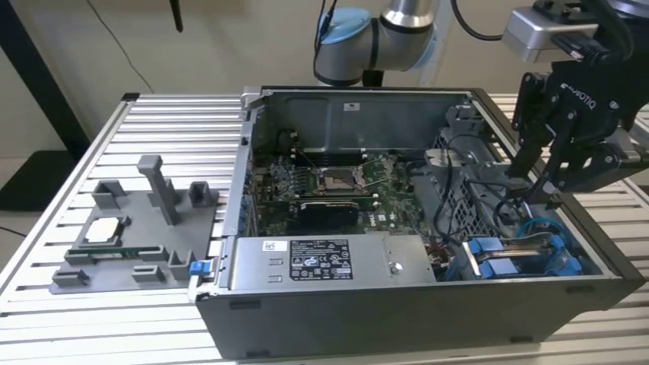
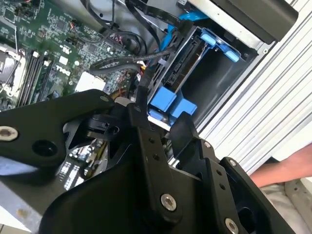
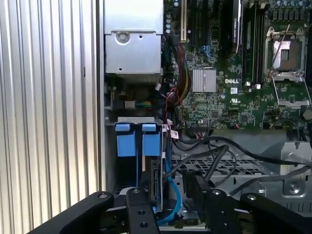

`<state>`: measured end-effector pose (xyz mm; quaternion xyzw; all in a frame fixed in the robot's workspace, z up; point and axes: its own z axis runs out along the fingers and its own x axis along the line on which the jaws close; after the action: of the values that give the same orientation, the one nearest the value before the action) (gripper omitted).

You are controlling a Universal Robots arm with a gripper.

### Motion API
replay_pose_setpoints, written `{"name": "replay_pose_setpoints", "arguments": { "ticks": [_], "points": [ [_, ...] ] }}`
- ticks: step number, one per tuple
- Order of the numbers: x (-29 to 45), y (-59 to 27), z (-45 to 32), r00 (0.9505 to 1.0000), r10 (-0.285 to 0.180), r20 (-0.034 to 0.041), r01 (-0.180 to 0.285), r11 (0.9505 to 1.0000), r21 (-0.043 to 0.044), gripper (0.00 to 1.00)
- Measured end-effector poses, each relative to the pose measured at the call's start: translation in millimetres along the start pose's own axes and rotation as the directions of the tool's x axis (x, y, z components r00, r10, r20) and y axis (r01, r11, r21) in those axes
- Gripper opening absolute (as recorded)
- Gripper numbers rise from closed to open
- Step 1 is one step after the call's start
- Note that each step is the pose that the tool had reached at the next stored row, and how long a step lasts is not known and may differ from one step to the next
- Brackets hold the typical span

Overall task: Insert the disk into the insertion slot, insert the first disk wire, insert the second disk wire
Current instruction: 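Insert the disk into the insertion slot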

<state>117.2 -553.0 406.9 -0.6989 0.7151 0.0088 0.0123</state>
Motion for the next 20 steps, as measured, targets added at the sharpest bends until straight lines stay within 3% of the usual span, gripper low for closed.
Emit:
{"name": "replay_pose_setpoints", "arguments": {
  "ticks": [12,19,20],
  "points": [
    [-9.9,0.5,13.8,0.9997,-0.001,0.0243,0.0,0.9999,0.0141,1.0],
    [-10.0,0.2,19.7,0.9995,-0.014,0.0269,0.014,0.9994,0.0334,1.0],
    [-9.8,0.2,19.8,0.9995,-0.017,0.0269,0.016,0.9993,0.0349,0.0]
  ]
}}
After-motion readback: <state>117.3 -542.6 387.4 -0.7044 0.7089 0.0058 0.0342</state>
